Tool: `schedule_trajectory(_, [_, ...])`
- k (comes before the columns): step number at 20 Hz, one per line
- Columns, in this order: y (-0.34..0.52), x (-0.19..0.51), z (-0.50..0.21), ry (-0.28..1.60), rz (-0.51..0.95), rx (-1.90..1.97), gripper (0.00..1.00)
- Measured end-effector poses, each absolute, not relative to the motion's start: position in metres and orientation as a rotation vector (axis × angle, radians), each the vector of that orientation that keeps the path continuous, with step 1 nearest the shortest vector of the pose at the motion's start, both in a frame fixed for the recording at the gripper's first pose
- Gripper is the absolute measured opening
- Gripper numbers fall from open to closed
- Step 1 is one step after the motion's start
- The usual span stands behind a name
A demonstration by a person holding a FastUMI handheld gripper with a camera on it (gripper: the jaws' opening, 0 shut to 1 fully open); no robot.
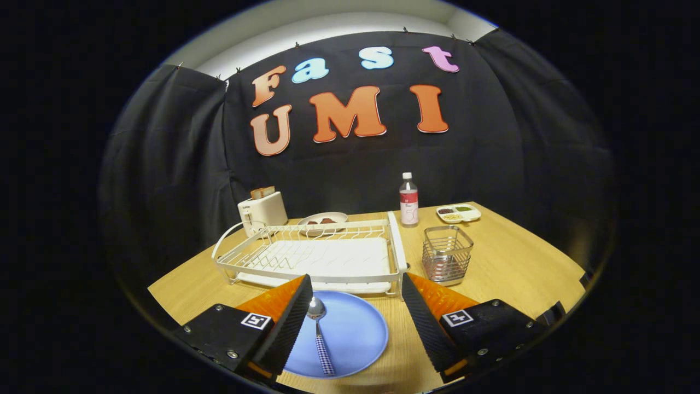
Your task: Take the plate from the dish rack, then take the spoon from the basket and place it into the plate.
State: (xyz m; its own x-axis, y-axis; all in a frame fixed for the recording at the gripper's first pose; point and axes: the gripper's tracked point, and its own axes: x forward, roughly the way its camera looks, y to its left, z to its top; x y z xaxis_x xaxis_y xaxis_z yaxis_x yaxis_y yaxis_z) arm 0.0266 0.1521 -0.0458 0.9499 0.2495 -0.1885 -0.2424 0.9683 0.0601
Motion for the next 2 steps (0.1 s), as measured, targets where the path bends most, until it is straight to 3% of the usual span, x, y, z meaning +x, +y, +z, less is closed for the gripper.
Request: schedule_trajectory(2, [0.1352, 0.0273, -0.0317, 0.169, 0.221, 0.031, 0.98])
